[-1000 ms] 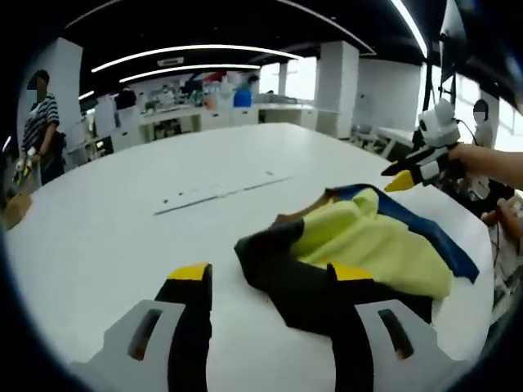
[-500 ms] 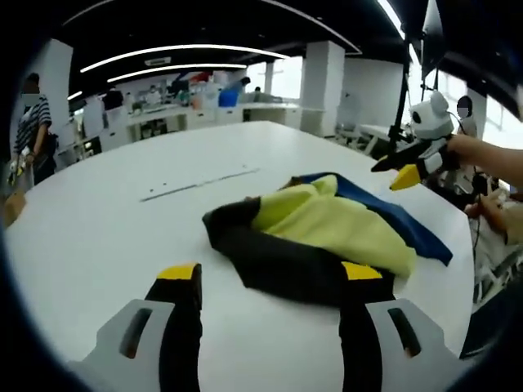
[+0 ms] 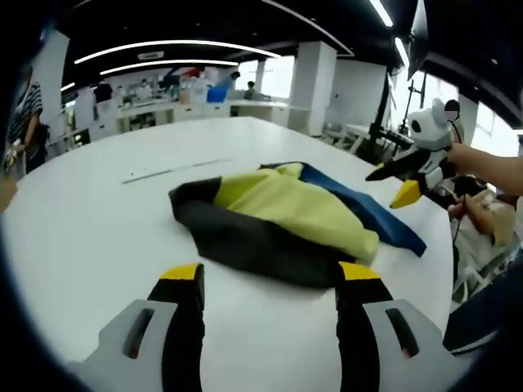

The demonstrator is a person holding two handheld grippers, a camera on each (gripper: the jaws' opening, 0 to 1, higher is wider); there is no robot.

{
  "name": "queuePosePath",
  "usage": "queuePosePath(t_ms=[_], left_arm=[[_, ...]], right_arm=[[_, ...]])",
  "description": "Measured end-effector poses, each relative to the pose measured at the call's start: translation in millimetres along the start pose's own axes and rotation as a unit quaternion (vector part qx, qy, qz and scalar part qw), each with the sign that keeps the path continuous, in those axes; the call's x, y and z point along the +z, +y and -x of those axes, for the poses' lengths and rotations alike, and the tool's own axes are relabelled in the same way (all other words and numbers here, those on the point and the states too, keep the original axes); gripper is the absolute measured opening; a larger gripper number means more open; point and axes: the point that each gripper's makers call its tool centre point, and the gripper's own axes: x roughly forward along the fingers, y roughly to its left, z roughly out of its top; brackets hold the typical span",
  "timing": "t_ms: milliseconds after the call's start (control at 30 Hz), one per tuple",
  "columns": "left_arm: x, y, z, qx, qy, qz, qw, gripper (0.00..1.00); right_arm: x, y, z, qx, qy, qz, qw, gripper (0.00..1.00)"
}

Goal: Fold the garment on the visible template until the final outline fits inside the template.

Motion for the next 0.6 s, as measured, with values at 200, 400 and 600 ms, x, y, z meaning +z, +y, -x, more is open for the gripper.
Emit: queuePosePath(t_ms=[200, 400, 600], left_arm=[[-6.7, -6.4, -4, 0.005, 0.001, 0.007, 1.0000, 0.54], [-16.1, -9.8, -10, 0.014, 0.008, 0.017, 0.9997, 0.46], [-24.0, -13.7, -16, 0.023, 0.014, 0.033, 0.9991, 0.41]], right_arm=[[-21.5, 7, 7, -0.008, 0.003, -0.013, 0.9999, 0.74], [-36.5, 16, 15, -0.013, -0.001, -0.031, 0.9994, 0.70], [-55.8, 20, 20, -0.034, 0.005, -0.039, 0.9986, 0.64]])
